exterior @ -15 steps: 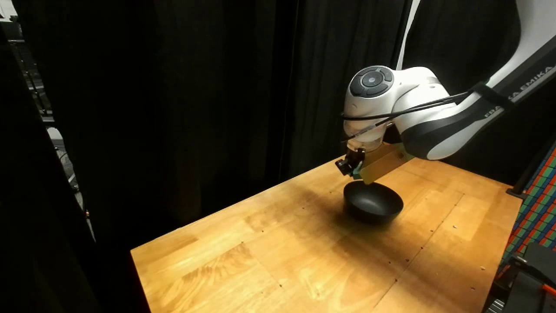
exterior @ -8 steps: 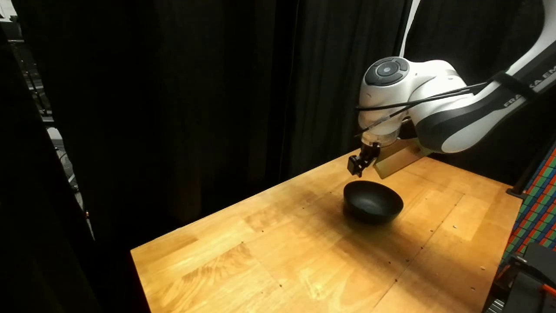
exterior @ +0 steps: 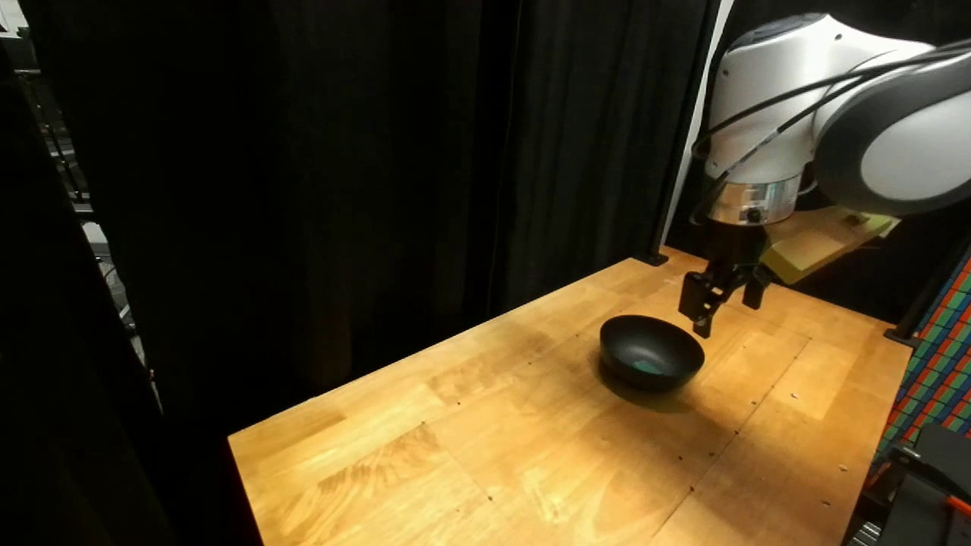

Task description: Put the green cube in the black bowl

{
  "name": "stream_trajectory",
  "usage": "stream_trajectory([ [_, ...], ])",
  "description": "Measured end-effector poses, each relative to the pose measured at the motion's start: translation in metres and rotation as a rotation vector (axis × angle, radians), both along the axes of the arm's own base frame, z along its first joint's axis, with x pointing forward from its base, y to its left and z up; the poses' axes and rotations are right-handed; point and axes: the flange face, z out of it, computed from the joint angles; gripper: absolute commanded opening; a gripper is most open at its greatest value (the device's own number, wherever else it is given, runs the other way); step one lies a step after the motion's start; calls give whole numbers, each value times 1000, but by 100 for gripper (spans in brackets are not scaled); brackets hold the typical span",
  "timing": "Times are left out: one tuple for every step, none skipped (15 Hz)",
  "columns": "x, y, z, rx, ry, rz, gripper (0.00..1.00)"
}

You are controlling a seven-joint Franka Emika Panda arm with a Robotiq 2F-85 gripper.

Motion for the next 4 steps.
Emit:
stream_trajectory([
  [-8, -1, 16, 29, 37, 13, 100],
  [-15, -3, 32, 52, 68, 24, 100],
  [-23, -7, 50, 69, 94, 34, 100],
  [-31, -11, 66, 82, 109, 39, 100],
])
